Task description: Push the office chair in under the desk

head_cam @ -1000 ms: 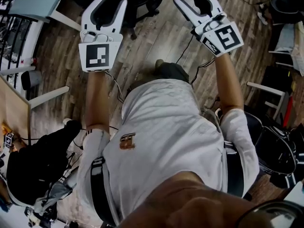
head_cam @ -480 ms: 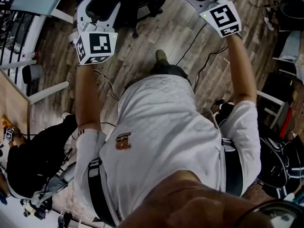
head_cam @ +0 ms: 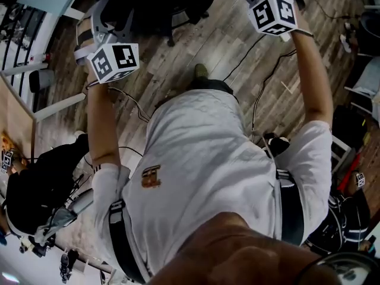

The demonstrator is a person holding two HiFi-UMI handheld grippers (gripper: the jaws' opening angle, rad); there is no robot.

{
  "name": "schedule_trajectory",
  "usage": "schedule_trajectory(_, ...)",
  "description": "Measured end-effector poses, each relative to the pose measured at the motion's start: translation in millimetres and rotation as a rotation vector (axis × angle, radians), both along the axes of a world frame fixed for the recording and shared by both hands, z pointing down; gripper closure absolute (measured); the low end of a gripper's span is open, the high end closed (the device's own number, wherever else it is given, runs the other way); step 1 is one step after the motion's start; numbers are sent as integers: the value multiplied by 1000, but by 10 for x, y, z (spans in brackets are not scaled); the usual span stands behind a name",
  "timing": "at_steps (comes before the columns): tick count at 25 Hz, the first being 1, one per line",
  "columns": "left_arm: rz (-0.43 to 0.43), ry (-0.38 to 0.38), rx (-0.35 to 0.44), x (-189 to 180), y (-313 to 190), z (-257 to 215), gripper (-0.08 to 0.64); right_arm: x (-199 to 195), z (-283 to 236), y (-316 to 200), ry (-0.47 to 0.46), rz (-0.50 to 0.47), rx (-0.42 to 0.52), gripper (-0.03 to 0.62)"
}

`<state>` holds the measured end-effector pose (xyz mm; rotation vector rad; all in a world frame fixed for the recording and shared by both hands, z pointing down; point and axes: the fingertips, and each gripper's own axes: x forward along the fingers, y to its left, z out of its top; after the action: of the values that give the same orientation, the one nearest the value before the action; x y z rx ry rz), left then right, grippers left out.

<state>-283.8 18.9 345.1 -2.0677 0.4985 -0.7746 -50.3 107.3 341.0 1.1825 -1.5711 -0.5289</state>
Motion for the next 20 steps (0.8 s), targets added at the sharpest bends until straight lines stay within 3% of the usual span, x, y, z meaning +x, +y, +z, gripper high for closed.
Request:
schedule_trajectory(4, -21, -9, 63, 147, -20, 91, 285, 193, 230, -136, 163, -55, -4, 354)
schedule_trajectory(7, -23, -5, 94, 210, -11, 158, 297, 330, 389, -229, 215, -68, 8, 354)
schedule_trajectory(10, -18, -26, 106, 257, -3, 235, 354, 429, 503, -328, 263, -85, 40, 354)
schedule_trajectory(15, -29, -107, 160, 315, -94, 318, 356, 502, 475, -442, 291, -128, 133, 378)
schedule_trajectory(20, -52, -95, 154, 451, -248, 364, 344, 588, 497, -560, 286, -150, 142, 393)
